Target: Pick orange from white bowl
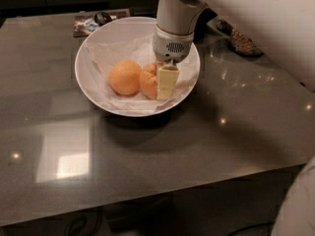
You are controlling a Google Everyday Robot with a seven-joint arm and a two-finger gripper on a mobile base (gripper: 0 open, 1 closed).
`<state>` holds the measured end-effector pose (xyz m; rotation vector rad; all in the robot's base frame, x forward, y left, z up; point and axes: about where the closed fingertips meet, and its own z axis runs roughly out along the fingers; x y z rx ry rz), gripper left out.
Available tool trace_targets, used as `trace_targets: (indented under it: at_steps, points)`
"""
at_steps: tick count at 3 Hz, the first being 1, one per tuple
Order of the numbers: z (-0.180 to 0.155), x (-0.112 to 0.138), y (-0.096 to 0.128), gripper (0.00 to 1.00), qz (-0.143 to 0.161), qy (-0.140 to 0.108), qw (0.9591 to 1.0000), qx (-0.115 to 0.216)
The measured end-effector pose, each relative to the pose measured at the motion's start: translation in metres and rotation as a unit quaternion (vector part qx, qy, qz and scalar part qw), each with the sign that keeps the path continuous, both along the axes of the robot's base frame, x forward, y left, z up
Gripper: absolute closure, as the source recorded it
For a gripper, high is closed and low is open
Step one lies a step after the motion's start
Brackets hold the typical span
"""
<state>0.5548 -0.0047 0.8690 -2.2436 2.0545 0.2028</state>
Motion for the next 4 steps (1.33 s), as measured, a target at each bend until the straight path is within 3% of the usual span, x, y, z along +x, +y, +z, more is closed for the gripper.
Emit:
trace_targets:
  at_steps: [2,3,4]
  points:
    - [0.018,-0.004,0.003,1.0,0.002,-0.021,0.9998,0.007]
    - [0.039,-0.025,0.005,1.0,0.022,-0.045,0.9985,0.022]
    - [0.065,-0.061,0.003,1.0,0.049,-0.072,0.9951,0.046]
